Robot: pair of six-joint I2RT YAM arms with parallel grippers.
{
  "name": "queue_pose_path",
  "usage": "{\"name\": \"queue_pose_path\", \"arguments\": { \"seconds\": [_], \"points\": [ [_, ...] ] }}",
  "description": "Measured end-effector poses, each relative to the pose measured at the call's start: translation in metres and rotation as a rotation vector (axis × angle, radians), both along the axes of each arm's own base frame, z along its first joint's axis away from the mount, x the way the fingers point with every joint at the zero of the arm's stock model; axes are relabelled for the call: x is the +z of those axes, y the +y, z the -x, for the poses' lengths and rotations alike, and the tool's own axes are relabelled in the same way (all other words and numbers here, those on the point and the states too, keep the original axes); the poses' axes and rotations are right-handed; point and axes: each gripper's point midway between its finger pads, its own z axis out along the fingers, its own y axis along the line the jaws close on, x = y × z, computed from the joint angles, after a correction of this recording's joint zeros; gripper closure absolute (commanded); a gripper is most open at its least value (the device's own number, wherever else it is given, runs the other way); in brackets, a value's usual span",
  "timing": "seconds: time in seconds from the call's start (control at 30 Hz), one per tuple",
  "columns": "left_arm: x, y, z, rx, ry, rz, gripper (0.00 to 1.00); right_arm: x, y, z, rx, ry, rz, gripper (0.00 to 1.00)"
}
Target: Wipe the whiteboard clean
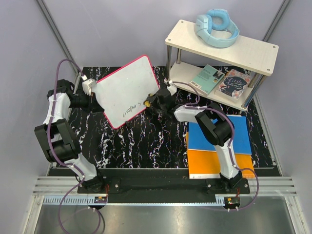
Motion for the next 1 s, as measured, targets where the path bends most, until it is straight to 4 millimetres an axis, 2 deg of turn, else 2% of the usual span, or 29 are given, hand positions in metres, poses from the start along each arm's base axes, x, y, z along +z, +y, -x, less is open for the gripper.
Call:
{"name": "queue_pose_path", "arguments": {
  "seconds": [0.17,0.33,0.43,0.53,0.77,1.0],
  "points": [
    [0.0,0.0,0.0,-0.002,-0.001,0.0,1.0,0.01,-0.013,-0.018,-0.043,-0.02,-0.009,1.0],
    [0.0,0.0,0.0,-0.003,-0.001,0.0,1.0,0.021,-0.004,-0.02,-0.011,-0.042,-0.038,1.0],
    [0.0,0.0,0.0,-0.003,-0.001,0.0,1.0,0.02,0.005,-0.014,0.032,-0.05,-0.022,1.0],
    [0.0,0.0,0.001,0.0,0.002,0.001,1.0,0.018,0.017,-0.007,0.084,-0.094,0.069,1.0],
    [0.0,0.0,0.001,0.0,0.002,0.001,1.0,0.019,0.027,0.004,0.185,-0.264,0.372,1.0],
    [0.0,0.0,0.001,-0.002,0.002,0.0,1.0,0.016,0.028,0.008,0.24,-0.359,0.488,1.0]
  ]
}}
